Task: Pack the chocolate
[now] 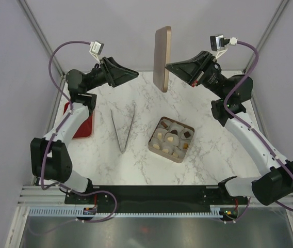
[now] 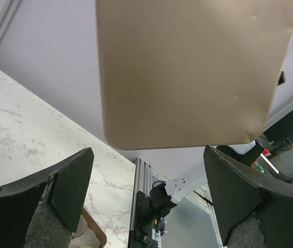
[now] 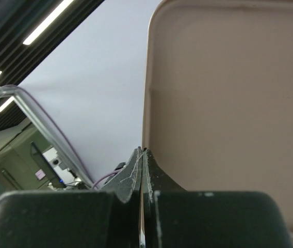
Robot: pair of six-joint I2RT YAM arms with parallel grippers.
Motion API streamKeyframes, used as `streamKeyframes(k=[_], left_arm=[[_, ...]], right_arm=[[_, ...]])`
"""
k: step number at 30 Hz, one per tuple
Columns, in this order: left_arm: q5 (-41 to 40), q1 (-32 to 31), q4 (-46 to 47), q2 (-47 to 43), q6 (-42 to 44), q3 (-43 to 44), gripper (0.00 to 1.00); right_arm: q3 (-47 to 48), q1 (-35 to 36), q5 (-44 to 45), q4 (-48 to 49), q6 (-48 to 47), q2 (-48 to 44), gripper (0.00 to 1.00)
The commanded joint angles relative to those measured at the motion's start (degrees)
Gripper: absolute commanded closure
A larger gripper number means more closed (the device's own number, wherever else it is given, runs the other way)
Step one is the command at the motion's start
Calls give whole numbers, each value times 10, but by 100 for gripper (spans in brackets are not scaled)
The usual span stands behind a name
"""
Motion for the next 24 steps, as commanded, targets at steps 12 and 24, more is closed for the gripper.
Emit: streamKeyframes(k=[12, 24], left_arm=[[31, -9, 271, 145, -163, 117, 5], [-15, -35, 432, 217, -295, 158, 5]], right_arm=[[10, 17, -25, 154, 122, -11, 100], [-25, 26, -16, 264, 189, 37, 100]])
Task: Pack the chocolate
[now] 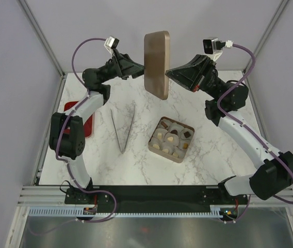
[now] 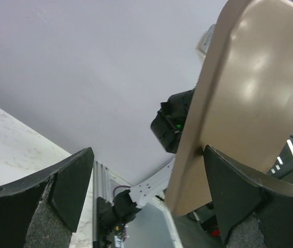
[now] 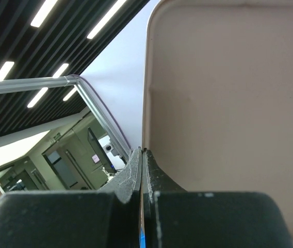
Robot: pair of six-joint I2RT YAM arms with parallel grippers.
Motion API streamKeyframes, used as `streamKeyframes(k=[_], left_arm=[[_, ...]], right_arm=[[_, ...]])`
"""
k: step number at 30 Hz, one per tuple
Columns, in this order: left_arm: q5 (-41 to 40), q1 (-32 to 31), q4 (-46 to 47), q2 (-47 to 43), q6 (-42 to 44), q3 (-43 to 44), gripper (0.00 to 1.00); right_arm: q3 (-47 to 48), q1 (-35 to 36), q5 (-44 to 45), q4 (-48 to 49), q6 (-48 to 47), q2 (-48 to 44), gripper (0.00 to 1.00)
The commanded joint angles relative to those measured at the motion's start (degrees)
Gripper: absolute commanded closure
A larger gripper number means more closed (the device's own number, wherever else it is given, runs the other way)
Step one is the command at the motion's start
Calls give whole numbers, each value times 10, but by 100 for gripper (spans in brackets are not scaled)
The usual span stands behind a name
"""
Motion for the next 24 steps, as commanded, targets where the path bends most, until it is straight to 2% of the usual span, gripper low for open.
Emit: streamKeyframes(k=[1, 6, 9, 13, 16, 17, 21, 22, 24], left_arm=[[-31, -4, 214, 8, -75, 27, 5], [-28, -4, 215, -5, -72, 6, 6], [-16, -4, 215, -9, -76, 5, 11], [-11, -4, 215, -21, -79, -6, 23], [-6, -4, 215, -27, -83, -19, 36], [-7, -4, 215, -27, -84, -27, 43], [-15, -3, 215, -13, -98, -55, 54], [-16, -3, 215, -7, -99, -60, 60], [-22, -4, 215, -1, -100, -77, 63]], right_arm=[[-12, 2, 8, 73, 24, 12, 100], [-39, 1, 4, 105, 31, 29, 100], [-50, -2, 1, 119, 33, 37, 100], [-69, -28, -3, 141, 50, 48, 100], [-92, -64, -9, 141, 58, 57, 100], [-105, -83, -14, 128, 58, 62, 100], [-134, -111, -33, 99, 41, 75, 100], [-141, -114, -37, 90, 33, 78, 100], [-147, -118, -47, 56, 8, 87, 94]])
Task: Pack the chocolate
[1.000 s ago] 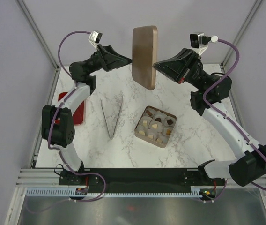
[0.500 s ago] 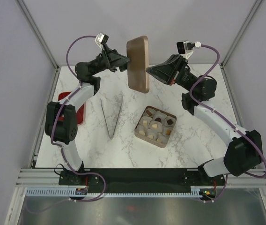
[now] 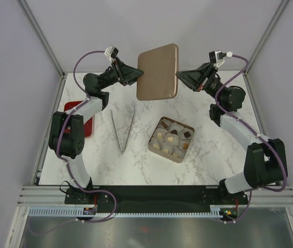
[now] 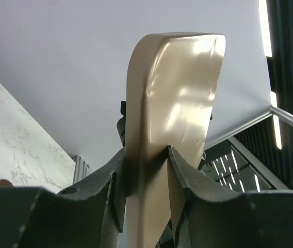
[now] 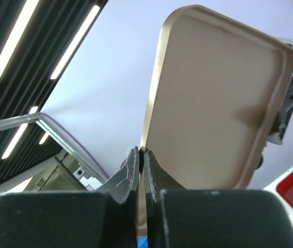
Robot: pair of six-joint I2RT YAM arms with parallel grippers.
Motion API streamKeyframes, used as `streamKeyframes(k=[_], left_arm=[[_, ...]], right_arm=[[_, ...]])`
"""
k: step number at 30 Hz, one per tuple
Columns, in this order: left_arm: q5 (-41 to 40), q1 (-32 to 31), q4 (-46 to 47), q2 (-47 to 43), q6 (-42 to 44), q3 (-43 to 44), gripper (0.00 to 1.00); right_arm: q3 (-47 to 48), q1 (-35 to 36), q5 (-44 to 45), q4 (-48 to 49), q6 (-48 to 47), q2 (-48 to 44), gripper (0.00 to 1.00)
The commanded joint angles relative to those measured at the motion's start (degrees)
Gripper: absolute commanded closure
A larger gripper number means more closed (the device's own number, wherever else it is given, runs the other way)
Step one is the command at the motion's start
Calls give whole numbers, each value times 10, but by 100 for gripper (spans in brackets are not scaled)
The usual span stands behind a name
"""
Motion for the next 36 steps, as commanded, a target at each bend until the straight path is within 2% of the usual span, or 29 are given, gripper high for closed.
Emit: streamKeyframes(k=[1, 5, 8, 9, 10, 14, 17, 20, 22, 24, 25, 28, 31, 32, 33, 35, 36], left_arm=[[-7, -14, 217, -6, -31, -16, 65], [-3, -14, 216, 5, -32, -30, 72], [-3, -14, 216, 12, -32, -42, 72], [4, -14, 212, 17, -33, -46, 83], [5, -13, 211, 20, -31, -54, 85], [12, -10, 211, 37, -23, -68, 86], [26, -8, 203, 51, -15, -75, 86], [33, -2, 183, 59, 1, -96, 76], [37, 6, 161, 60, 18, -113, 68], [41, 12, 157, 61, 23, -124, 60], [43, 17, 151, 60, 25, -133, 51], [53, 29, 134, 51, 33, -147, 42], [62, 36, 28, 16, 111, -167, 36], [63, 36, -69, 4, 143, -171, 34], [61, 36, -121, -24, 213, -172, 34], [44, 36, -240, -55, 287, -169, 31], [35, 37, -360, -83, 363, -166, 30]], right_arm=[[-19, -3, -31, -63, -65, 31, 92], [-30, -10, -37, -134, -119, 43, 74], [-27, -11, -40, -226, -189, 47, 69], [-29, -12, -38, -246, -207, 46, 69], [-29, -14, -33, -263, -233, 46, 69], [-14, -14, -26, -391, -317, 47, 71], [-19, -15, -23, -431, -349, 41, 79], [-26, -19, -23, -463, -370, 29, 92], [-36, -23, -25, -471, -377, 15, 94], [-45, -31, -25, -490, -389, 4, 100], [-57, -34, -25, -497, -394, -7, 100], [-93, -48, -26, -510, -396, -33, 100], [-127, -66, -19, -523, -394, -64, 100], [-132, -70, -11, -535, -399, -72, 100], [-142, -70, -4, -549, -408, -80, 100], [-157, -72, 22, -570, -403, -103, 100], [-169, -71, 29, -568, -398, -111, 100]])
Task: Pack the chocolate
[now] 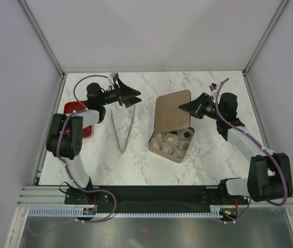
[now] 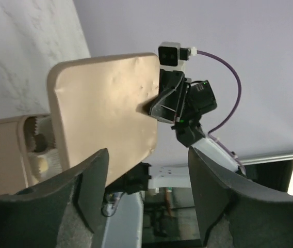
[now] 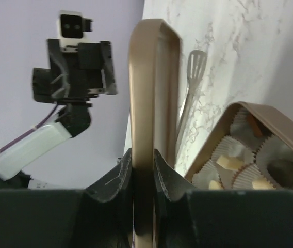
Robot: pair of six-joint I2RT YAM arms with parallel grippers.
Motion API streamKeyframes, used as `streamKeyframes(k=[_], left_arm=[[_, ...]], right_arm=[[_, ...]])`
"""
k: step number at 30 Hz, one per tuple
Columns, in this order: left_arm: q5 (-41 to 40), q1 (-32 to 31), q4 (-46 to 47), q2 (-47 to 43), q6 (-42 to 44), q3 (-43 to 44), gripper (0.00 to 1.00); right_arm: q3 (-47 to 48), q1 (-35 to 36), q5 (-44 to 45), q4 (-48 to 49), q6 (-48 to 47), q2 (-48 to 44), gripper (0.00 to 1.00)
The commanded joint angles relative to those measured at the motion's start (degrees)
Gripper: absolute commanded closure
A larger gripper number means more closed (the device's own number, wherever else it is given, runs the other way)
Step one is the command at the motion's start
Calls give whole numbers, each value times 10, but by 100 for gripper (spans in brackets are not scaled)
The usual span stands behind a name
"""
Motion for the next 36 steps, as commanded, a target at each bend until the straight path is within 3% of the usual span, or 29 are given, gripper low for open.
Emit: streamKeyframes(k=[1, 4, 7, 9, 11, 24, 29, 36], left_arm=[[-19, 2, -274, -105, 240, 21, 28], [-85, 2, -481, -146, 359, 57, 25], [-213, 2, -694, -170, 454, 110, 22], [-251, 2, -746, -185, 499, 122, 1], [-290, 2, -791, -214, 516, 122, 0], [-348, -36, -811, -349, 535, 9, 3], [-317, -90, -756, -333, 513, -16, 7], [-343, -165, -741, -252, 521, 3, 15]], right_arm=[[-38, -2, 42, -14, 3, -46, 100], [-84, -1, 72, 7, 33, -72, 100], [-125, 0, 73, 54, 69, -86, 100], [-137, 0, 72, 69, 79, -90, 100], [-158, 1, 76, 107, 95, -93, 100], [-207, 54, 141, 247, 191, -53, 100], [-225, 60, 156, 267, 195, -42, 100], [-271, 69, 157, 345, 228, 4, 100]])
